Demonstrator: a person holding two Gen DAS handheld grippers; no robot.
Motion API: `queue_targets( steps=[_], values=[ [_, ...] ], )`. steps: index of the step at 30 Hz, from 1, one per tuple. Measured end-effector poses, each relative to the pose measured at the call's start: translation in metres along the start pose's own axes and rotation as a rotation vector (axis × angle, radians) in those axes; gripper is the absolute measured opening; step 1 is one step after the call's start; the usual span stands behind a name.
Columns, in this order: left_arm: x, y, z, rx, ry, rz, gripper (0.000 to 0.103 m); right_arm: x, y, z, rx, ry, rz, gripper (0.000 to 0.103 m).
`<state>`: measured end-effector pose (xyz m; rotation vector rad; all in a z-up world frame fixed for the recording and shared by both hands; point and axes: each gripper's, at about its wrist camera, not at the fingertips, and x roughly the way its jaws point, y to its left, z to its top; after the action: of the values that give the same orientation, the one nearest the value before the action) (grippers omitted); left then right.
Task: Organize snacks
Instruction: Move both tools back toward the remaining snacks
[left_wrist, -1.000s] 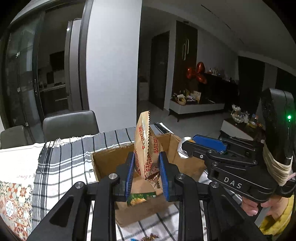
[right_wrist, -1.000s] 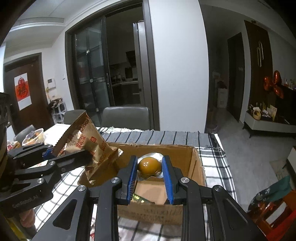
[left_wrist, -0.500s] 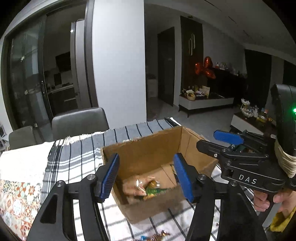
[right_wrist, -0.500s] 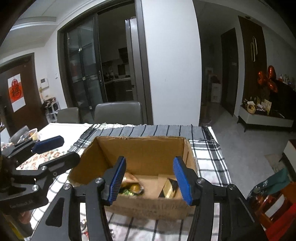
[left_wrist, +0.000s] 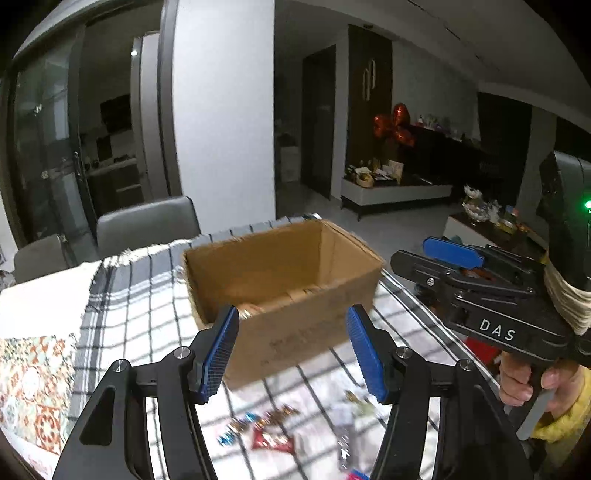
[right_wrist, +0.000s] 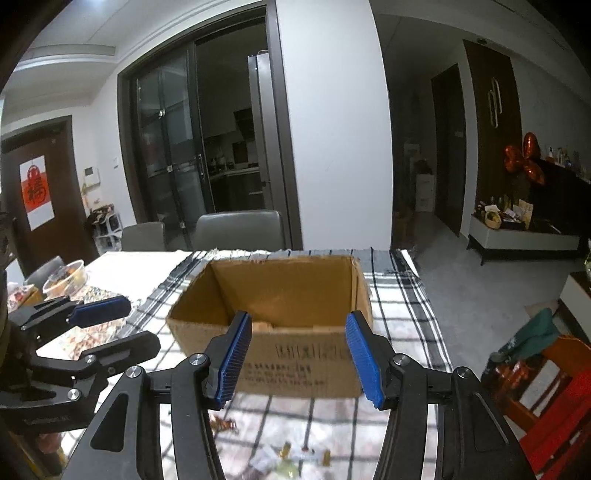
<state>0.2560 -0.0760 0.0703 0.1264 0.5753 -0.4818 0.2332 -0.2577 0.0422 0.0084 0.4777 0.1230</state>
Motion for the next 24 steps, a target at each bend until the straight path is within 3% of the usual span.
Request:
queue_targets(
  steps=[9,24],
  values=[
    [-0.007,-0.029,-0.031,0.037,0.045,-0.02,0.06,-0.023,-0.013,-0.04,0.022,0.066,-0.015,0.054],
    [0.031,-0.05,-0.101,0.045,0.25,-0.067,0.06,-0.018,-0.027,-0.114,0.015,0.248,-0.046,0.054]
  ],
)
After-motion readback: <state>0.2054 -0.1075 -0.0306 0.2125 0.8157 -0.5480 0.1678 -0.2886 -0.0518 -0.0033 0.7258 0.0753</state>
